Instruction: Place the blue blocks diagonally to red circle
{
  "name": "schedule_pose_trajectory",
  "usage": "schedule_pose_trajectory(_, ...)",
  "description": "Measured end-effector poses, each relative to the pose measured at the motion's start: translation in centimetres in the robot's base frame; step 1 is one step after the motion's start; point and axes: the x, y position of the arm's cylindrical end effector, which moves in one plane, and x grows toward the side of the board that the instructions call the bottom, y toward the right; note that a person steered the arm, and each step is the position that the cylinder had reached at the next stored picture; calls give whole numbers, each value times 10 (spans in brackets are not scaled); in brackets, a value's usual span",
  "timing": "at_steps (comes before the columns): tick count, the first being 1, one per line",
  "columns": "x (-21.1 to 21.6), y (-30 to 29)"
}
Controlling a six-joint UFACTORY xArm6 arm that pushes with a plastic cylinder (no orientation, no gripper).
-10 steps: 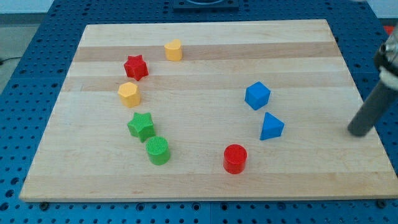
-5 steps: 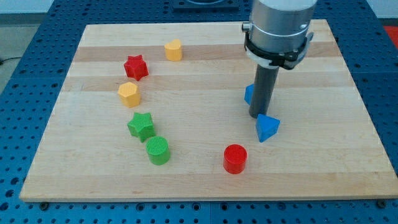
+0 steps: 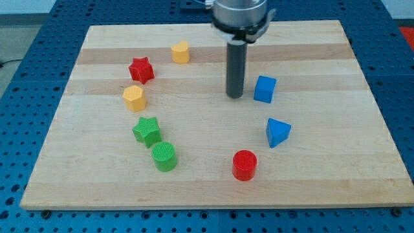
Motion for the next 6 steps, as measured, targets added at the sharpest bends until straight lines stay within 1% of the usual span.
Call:
schedule_pose_trajectory(1,-4,33)
schedule_pose_trajectory(2,4,83)
schedule_pose_trajectory(3,19,95)
schedule_pose_trajectory(4,1,41)
schedule_pose_trajectory(6,68,39)
